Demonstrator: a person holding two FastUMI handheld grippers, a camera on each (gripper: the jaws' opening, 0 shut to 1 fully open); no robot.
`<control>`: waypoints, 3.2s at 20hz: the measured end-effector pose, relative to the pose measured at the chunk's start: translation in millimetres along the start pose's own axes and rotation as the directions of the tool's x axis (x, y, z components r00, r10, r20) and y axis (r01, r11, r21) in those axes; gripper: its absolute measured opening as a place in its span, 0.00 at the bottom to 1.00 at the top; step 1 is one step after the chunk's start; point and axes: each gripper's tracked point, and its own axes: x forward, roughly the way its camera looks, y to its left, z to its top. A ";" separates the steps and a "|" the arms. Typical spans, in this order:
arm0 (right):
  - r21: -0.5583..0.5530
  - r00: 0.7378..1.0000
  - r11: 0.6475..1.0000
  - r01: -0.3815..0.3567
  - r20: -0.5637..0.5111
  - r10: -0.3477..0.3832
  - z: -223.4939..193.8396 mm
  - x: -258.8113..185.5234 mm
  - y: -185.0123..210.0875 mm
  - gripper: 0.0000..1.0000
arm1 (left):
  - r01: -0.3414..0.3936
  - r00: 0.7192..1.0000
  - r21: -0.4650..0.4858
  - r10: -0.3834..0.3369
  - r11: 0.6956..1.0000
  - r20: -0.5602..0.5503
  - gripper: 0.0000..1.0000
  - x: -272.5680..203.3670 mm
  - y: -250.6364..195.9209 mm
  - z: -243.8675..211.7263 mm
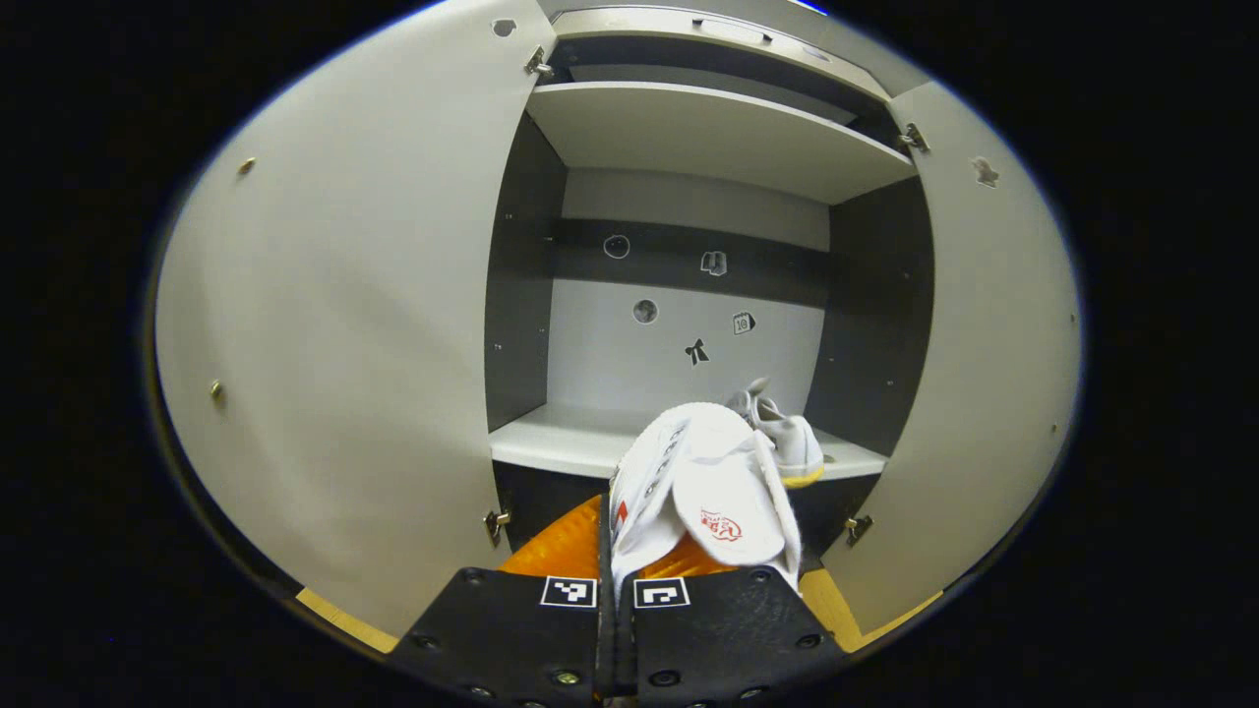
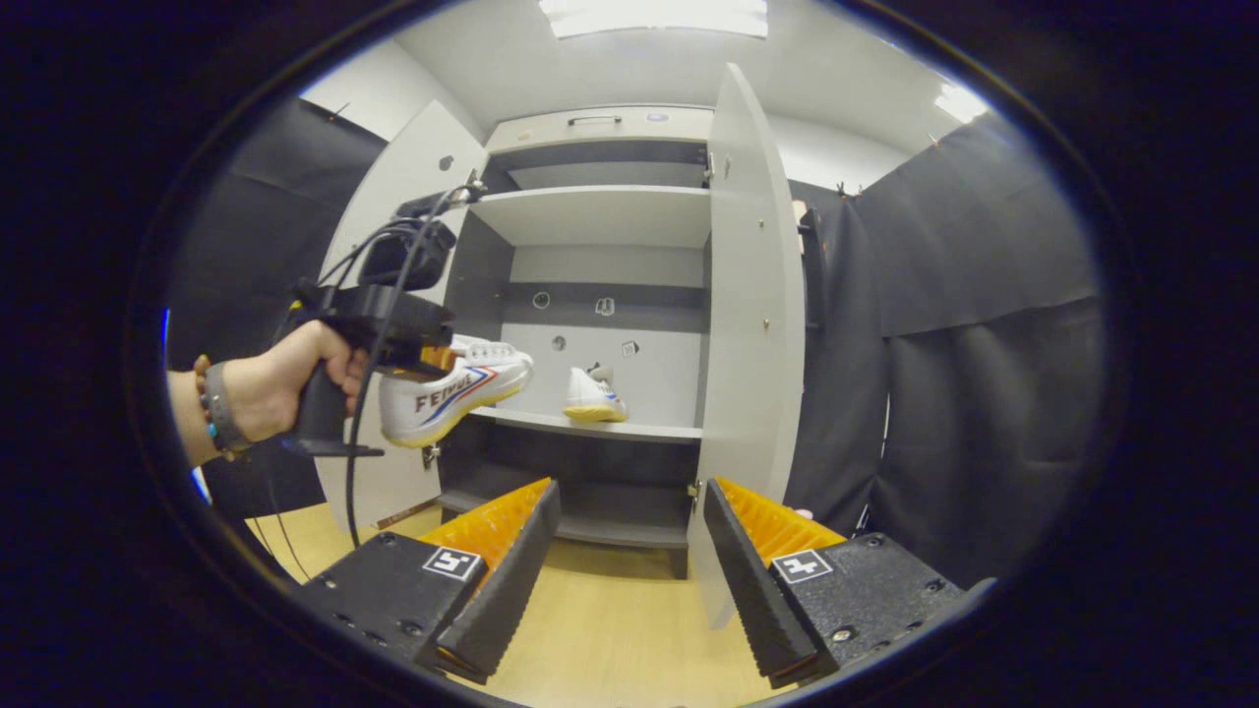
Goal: Grab one shoe with the right hand and put it into the shoe cabinet, grab the other shoe with the left hand and put it into the shoe cabinet; then close the right door with the right hand and the left door with the left hand.
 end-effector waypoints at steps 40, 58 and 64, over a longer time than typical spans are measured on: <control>0.011 0.997 0.998 0.069 0.023 -0.069 13.8 -14.1 -39.5 0.93 | 0.083 0.966 0.097 -0.104 0.992 0.236 0.61 -19.2 -16.1 81.5; 0.065 0.949 0.953 0.297 0.090 -0.302 125.7 63.9 -220.4 0.98 | 0.128 0.947 0.061 -0.140 0.990 0.290 0.93 -237.5 -5.0 -58.8; 0.005 0.952 0.957 0.291 0.093 -0.290 134.4 94.1 -226.6 0.96 | 0.104 0.972 0.052 -0.112 0.993 0.208 0.93 -232.7 4.3 -85.0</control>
